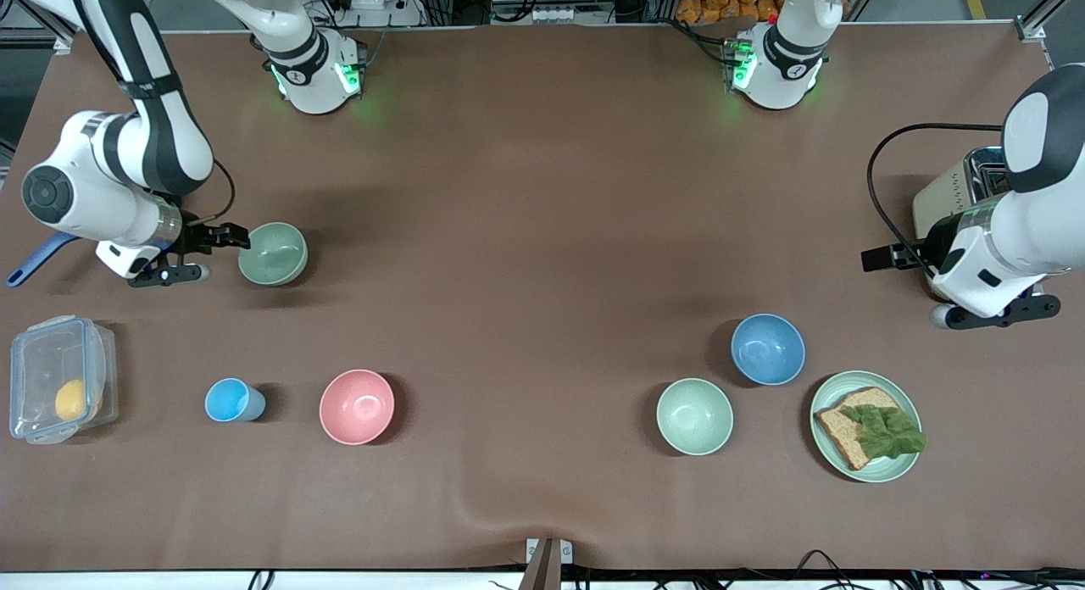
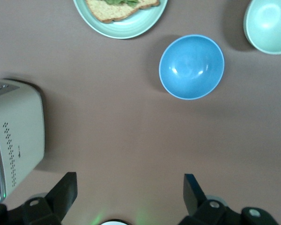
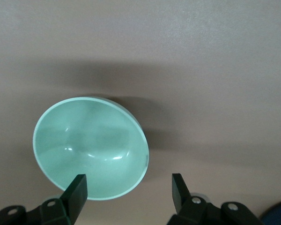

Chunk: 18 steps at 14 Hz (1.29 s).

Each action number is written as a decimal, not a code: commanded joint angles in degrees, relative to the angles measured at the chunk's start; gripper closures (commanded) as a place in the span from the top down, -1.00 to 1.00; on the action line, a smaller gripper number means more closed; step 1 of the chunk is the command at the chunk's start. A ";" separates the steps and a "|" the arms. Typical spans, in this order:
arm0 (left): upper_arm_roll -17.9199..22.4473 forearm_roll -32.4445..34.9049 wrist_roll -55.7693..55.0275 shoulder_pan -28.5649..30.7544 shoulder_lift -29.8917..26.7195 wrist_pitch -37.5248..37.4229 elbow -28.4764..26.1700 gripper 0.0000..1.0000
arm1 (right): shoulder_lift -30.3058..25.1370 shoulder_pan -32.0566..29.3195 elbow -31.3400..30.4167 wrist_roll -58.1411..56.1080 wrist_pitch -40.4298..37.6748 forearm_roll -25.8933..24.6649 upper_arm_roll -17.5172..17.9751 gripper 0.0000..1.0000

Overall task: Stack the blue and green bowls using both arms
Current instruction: 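Reach the right gripper to the green bowl while the left gripper moves out, then grasp the green bowl rim and slide it to the table center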

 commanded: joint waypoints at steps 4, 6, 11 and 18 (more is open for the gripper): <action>-0.66 2.13 -1.98 0.21 3.33 0.63 0.21 1.00 | 4.56 -0.01 -0.06 -5.24 4.53 -1.12 -1.25 0.46; -0.93 2.13 -2.07 -1.19 3.33 4.05 0.21 1.00 | 6.05 -0.10 -0.41 -5.33 6.90 -1.12 -1.34 0.44; -1.01 2.48 -2.59 -2.59 10.44 14.51 -0.23 1.00 | 7.56 -0.45 -0.77 -5.51 8.49 -0.95 -1.25 -0.24; -0.93 3.45 -7.43 -10.24 16.07 20.59 -1.55 1.00 | 3.61 1.03 2.91 -1.04 -4.92 2.74 0.15 -1.00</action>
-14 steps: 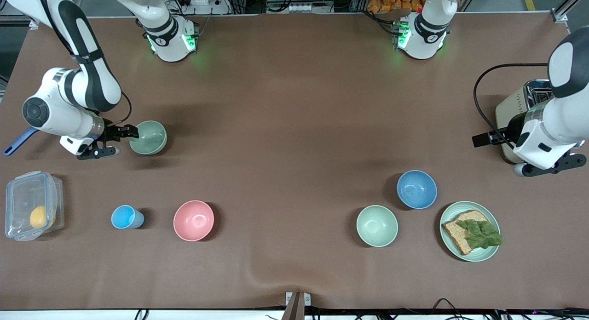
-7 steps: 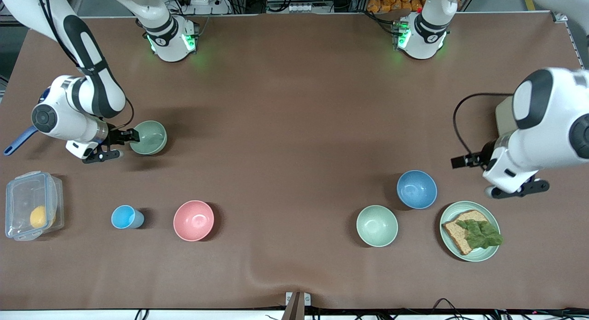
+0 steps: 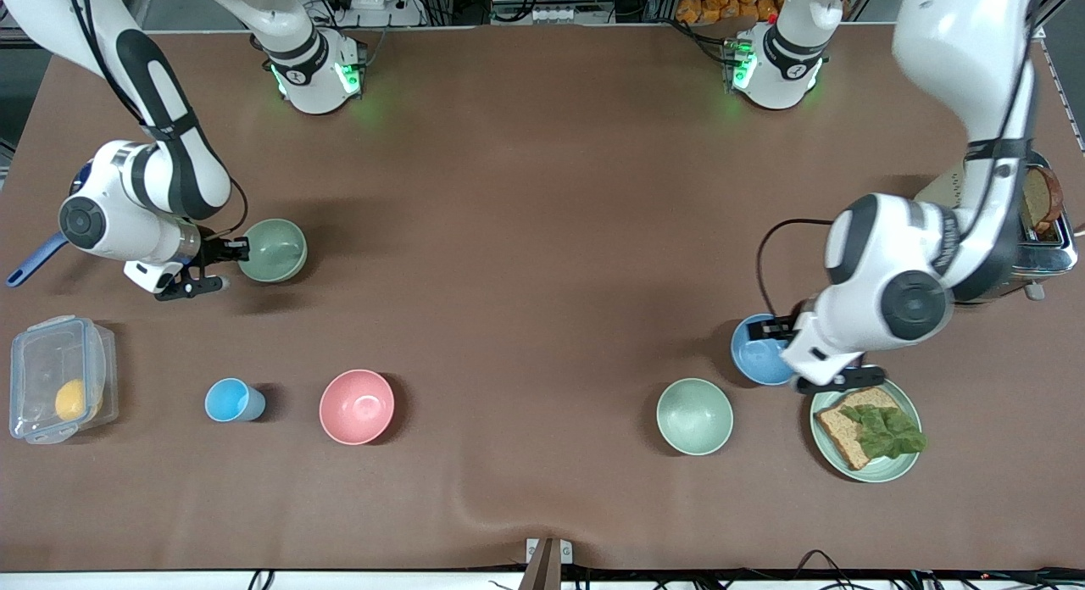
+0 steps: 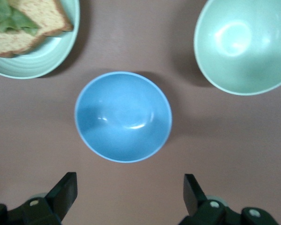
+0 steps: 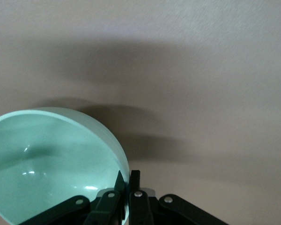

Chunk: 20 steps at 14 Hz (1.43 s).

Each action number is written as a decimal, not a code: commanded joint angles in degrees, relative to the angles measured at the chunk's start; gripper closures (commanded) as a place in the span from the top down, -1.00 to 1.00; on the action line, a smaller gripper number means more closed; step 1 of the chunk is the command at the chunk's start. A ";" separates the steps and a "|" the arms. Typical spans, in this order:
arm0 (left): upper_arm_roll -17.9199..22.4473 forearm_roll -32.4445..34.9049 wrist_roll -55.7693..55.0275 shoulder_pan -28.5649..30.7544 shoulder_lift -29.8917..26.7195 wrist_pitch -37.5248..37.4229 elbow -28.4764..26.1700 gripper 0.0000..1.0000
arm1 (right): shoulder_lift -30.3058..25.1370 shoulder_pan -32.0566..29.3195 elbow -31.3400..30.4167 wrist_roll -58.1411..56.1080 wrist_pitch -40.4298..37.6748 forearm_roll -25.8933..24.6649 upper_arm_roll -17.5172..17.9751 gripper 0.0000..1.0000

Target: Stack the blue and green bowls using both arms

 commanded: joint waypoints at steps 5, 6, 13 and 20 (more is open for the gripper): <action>0.24 3.92 -0.22 -1.01 0.36 1.81 0.57 1.00 | -8.23 3.14 3.65 16.94 -13.91 2.71 10.28 -1.00; 0.24 4.10 -0.13 -0.75 0.36 1.81 0.57 1.00 | -8.93 3.76 3.82 22.56 -13.83 3.16 13.78 -1.00; 0.77 6.12 -0.84 1.36 1.50 1.55 -0.05 1.00 | -4.82 14.55 7.60 49.74 -4.71 7.01 24.45 -1.00; 0.68 6.21 -0.84 4.35 1.15 2.51 -3.57 1.00 | 8.09 28.01 12.68 70.49 11.39 7.64 23.14 -1.00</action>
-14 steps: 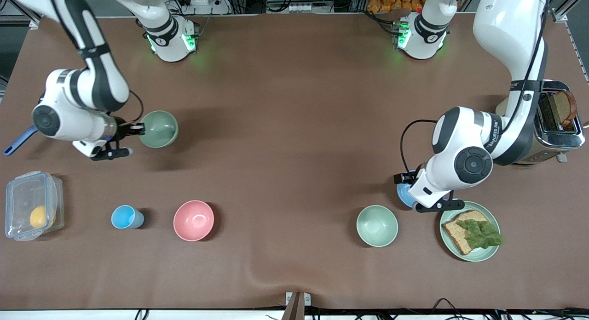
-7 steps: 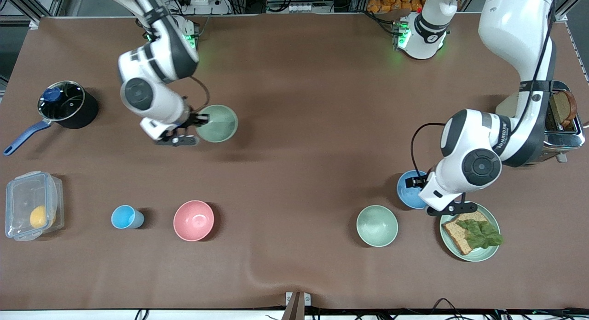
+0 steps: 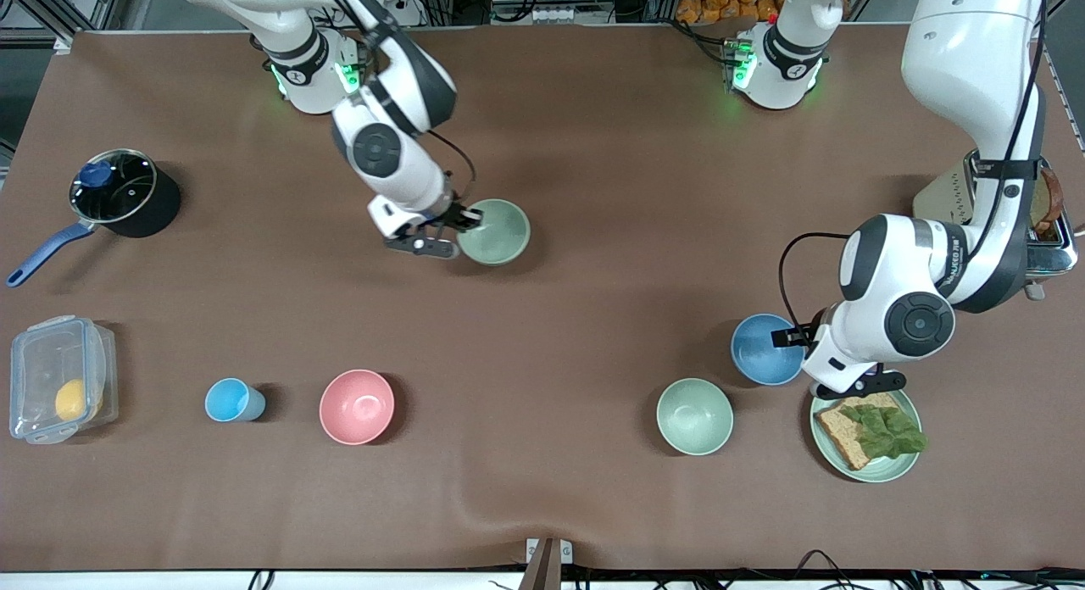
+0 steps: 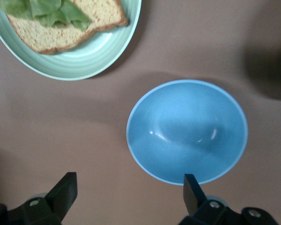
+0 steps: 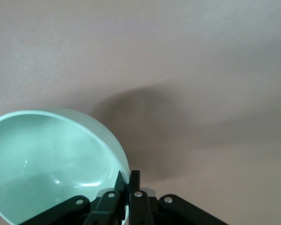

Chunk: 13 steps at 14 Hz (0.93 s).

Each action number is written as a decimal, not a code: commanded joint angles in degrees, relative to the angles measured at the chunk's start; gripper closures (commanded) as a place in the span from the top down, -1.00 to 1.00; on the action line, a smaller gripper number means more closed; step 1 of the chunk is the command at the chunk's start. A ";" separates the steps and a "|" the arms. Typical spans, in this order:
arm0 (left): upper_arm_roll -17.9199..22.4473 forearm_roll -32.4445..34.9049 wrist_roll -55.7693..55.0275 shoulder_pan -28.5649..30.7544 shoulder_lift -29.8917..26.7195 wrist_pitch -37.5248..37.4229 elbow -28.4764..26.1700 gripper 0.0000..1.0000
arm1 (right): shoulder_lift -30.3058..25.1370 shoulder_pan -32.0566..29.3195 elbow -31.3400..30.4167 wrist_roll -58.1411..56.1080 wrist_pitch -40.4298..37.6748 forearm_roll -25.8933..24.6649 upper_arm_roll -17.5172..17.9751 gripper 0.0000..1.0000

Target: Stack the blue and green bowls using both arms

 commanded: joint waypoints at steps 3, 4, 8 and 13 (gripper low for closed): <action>-0.42 1.48 -0.75 0.85 1.58 4.65 -0.81 1.00 | 8.72 5.28 9.18 7.89 1.22 -0.25 -2.60 -1.00; -0.42 1.48 -0.75 0.77 2.02 4.74 -0.90 1.00 | 9.95 6.16 10.23 8.43 1.57 -0.25 -3.04 -1.00; -0.42 1.48 -0.75 2.07 2.20 4.65 -1.34 1.00 | 11.45 6.35 10.86 8.52 3.25 -0.42 -3.14 -1.00; -0.42 1.57 -0.49 2.08 1.68 3.96 -1.43 1.00 | 11.72 6.44 10.60 8.52 3.25 -0.69 -3.22 -1.00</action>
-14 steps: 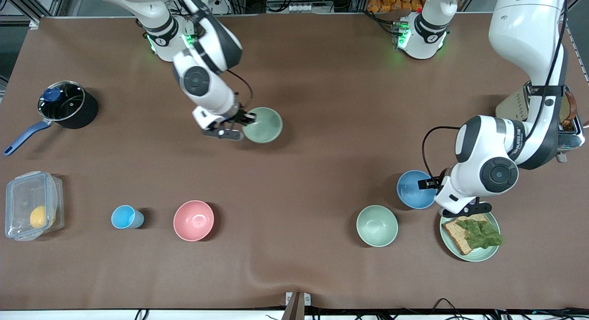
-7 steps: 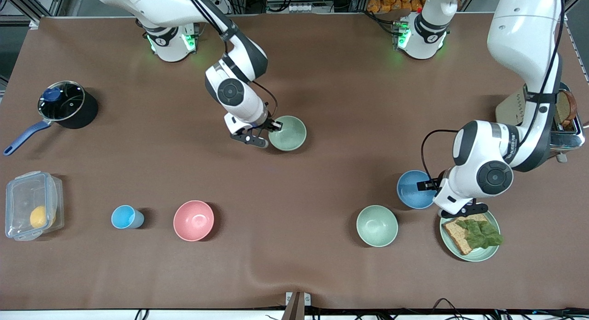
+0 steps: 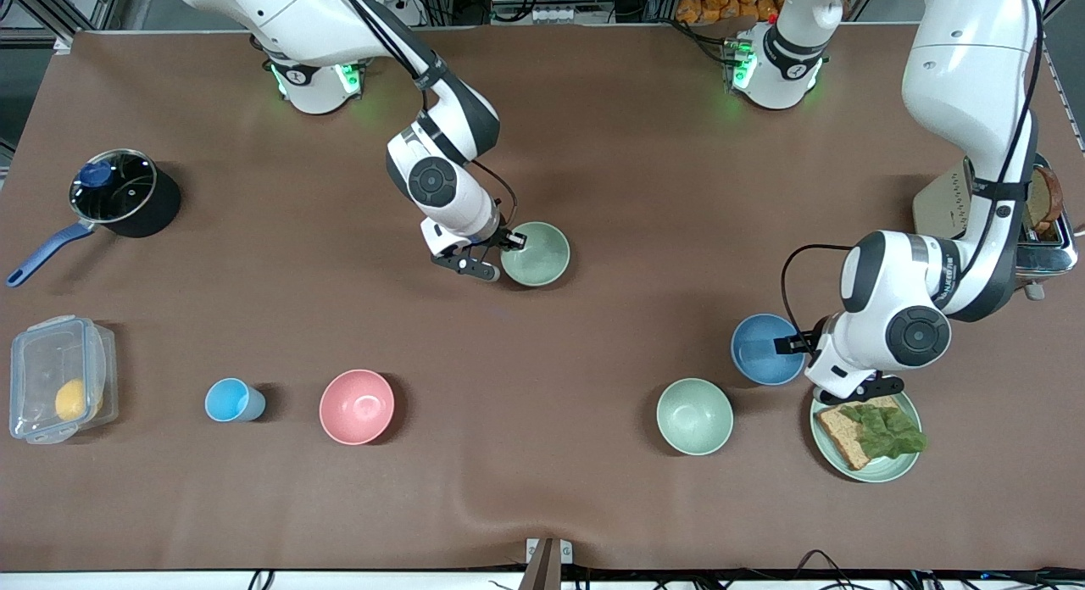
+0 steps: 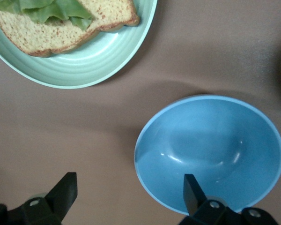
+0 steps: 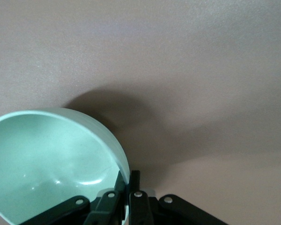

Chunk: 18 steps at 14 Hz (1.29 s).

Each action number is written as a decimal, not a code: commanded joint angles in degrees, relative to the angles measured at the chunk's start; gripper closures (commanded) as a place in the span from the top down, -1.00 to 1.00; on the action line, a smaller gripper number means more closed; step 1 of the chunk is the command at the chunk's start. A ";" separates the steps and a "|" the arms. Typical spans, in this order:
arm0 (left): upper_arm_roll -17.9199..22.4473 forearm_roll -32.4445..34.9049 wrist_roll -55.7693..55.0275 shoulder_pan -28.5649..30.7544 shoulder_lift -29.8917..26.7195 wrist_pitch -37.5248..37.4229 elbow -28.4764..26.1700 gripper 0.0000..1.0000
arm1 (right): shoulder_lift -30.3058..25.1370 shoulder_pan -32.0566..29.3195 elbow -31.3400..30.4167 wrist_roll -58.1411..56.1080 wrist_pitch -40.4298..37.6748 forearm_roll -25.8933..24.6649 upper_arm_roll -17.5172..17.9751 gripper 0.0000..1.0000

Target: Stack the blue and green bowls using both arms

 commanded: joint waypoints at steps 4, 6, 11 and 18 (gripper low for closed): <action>-0.52 1.57 -0.66 -0.23 -2.17 -0.59 -0.65 1.00 | 1.32 0.69 0.82 1.32 0.02 -0.72 -0.84 -0.04; -0.52 1.66 -0.57 -0.23 -1.65 -0.59 -0.39 1.00 | 0.80 0.34 0.91 1.41 -0.24 -0.72 -0.92 1.00; -0.52 1.66 0.04 -0.14 -1.38 -0.33 -0.39 1.00 | -4.46 -2.11 3.27 1.32 -8.29 -0.55 -5.39 1.00; -0.61 1.66 -0.65 -0.05 0.37 3.00 -0.47 1.00 | -3.69 -7.83 11.19 7.26 -19.68 -0.10 -6.81 1.00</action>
